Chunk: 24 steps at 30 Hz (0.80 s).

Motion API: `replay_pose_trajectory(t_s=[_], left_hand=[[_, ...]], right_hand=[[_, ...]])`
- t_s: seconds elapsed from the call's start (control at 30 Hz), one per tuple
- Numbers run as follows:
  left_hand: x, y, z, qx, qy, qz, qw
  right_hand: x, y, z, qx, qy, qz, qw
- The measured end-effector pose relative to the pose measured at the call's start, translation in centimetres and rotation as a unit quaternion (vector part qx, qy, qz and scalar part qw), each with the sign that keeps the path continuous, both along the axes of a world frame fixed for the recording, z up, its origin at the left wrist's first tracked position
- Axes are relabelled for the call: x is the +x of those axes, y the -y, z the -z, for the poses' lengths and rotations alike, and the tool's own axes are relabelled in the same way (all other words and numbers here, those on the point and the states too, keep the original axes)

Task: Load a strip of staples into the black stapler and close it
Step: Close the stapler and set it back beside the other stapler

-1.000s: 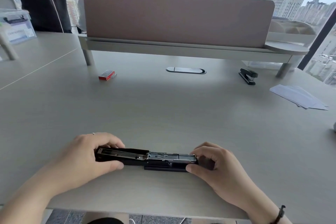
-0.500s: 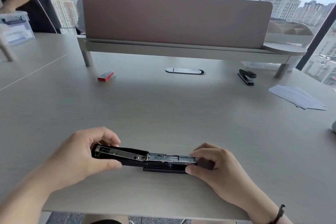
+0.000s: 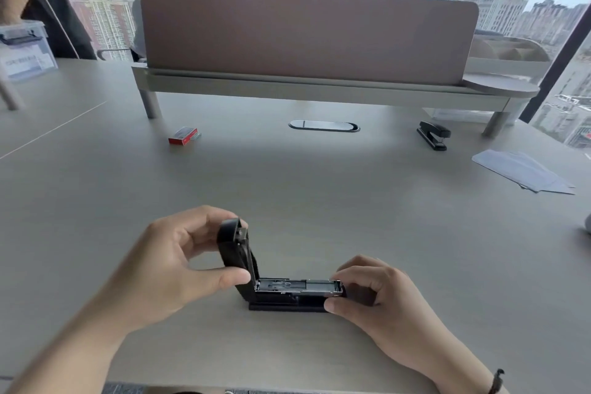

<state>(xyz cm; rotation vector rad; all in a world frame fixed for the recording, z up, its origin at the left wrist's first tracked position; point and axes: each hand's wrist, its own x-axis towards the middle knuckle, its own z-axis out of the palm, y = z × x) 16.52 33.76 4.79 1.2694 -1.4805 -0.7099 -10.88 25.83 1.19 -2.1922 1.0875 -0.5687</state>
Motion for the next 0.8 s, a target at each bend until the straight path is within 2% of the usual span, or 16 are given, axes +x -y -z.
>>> replay_pose_trajectory(t_s=[0.1,0.4,0.53,0.67,0.8], left_hand=[[-1.7,0.6,0.6,-0.005,-0.032,0.021,0.999],[-5.1,1.3,2.1,0.016,-0.028,0.041,0.999],[-5.6,1.6,2.5,0.023,0.012,0.024,0.999],[-6.5,1.5,3.2,0.016,0.114,0.003,0.993],[-6.4,1.6,3.3,0.017,0.116,-0.01,0.993]], right_hand=[[0.0,0.0,0.1,-0.003,0.001,-0.002,1.0],[-0.2,0.2,0.3,-0.004,0.0,-0.006,1.0],[-0.2,0.3,0.4,0.0,-0.002,-0.003,1.0],[-0.2,0.1,0.2,0.005,0.001,-0.02,1.0],[-0.2,0.1,0.0,-0.001,-0.001,-0.024,1.0]])
